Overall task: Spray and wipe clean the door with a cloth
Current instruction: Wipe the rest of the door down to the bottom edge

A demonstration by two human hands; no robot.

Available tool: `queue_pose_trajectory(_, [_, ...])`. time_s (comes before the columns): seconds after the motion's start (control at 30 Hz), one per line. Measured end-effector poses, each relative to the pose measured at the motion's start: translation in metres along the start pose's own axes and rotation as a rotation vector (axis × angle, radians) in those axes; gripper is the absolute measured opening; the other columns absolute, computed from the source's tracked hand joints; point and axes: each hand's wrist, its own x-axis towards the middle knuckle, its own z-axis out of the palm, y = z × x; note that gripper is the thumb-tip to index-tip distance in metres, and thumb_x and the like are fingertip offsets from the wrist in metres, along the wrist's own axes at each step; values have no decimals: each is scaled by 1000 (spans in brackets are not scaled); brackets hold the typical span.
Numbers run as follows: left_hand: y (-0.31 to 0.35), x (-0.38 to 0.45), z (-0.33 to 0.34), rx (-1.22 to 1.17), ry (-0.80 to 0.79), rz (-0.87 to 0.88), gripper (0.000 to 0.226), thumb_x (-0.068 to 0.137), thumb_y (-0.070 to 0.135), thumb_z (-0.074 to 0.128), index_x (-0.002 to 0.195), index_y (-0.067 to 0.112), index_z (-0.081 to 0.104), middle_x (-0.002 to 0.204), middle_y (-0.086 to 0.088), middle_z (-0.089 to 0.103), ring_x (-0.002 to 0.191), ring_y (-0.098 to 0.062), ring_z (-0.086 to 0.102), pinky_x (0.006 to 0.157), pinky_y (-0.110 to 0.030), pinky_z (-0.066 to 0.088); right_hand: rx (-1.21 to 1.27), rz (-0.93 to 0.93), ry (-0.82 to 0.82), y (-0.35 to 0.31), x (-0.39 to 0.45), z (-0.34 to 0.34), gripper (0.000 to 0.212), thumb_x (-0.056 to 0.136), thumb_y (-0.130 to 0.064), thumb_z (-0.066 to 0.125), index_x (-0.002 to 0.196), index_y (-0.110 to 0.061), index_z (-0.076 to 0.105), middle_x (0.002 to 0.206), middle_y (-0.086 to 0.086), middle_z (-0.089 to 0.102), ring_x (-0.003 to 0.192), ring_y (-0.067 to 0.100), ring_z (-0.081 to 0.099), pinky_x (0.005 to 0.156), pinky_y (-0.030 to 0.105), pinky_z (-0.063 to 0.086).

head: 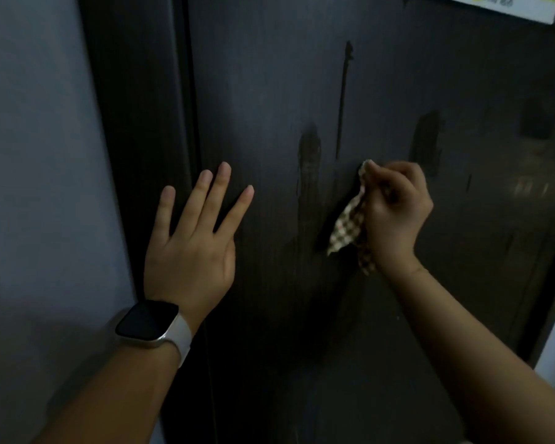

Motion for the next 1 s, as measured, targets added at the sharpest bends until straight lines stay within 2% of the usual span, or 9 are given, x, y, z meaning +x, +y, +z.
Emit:
queue_pose_trajectory(0.1, [1,0,-1,-7,-12,-1,61,93,22,42,152,27,27,161,-8,17,147,-24,17,118,-47,0,2,-112,-65,-11,-33,8,8,88,3,66,93,4,73,88,17,59,81,22,57,71,30,49])
queue_pose_trajectory(0.23, [1,0,-1,-13,-2,-7,54,98,33,36,152,27,29,161,-7,18,147,-23,19,118,-47,3,26,-589,-711,-17,-101,-7,25,94,-13,60,115,-1,68,105,11,60,92,19,57,79,25,47])
queue_pose_trajectory(0.3, [1,1,-1,-5,-6,4,54,99,38,34,152,27,28,161,-7,17,147,-24,18,118,-47,2,-16,-696,-849,-10,-96,-13,27,96,-19,58,118,-5,65,109,8,59,92,17,56,77,22,47])
queue_pose_trajectory(0.43, [0,0,3,9,3,7,56,99,41,35,152,27,27,161,-8,17,147,-25,18,118,-48,2,-77,-520,-557,1,-38,-17,25,97,-17,55,104,1,72,94,16,64,83,26,61,70,36,52])
queue_pose_trajectory(0.6, [0,1,4,35,23,12,56,100,45,35,152,27,27,161,-7,17,147,-24,18,118,-48,6,6,-101,-87,-14,21,8,11,90,-9,68,94,0,72,91,12,62,82,15,59,72,23,51])
queue_pose_trajectory(0.67, [0,1,4,20,26,13,56,99,45,36,152,27,29,161,-6,16,147,-23,18,118,-48,6,32,-156,-127,-27,-1,19,8,90,-4,67,91,2,71,90,15,60,82,21,58,71,32,50])
queue_pose_trajectory(0.8, [0,0,3,9,29,12,56,98,45,37,151,26,31,161,-7,17,147,-23,19,118,-47,5,57,-635,-704,-38,-75,3,19,94,-9,61,110,0,68,102,13,60,91,22,55,79,29,47])
queue_pose_trajectory(0.87, [-1,1,3,8,32,19,56,99,45,37,151,26,30,161,-7,17,147,-23,19,118,-48,5,32,-659,-840,-28,-62,-4,20,96,-13,59,108,-1,69,102,13,62,91,20,56,79,29,46])
queue_pose_trajectory(1.0, [0,1,4,24,28,8,57,98,45,38,152,26,29,161,-8,18,147,-24,19,118,-47,3,-44,-348,-440,-17,18,-3,15,94,-10,61,90,0,72,88,15,61,82,22,57,73,31,46])
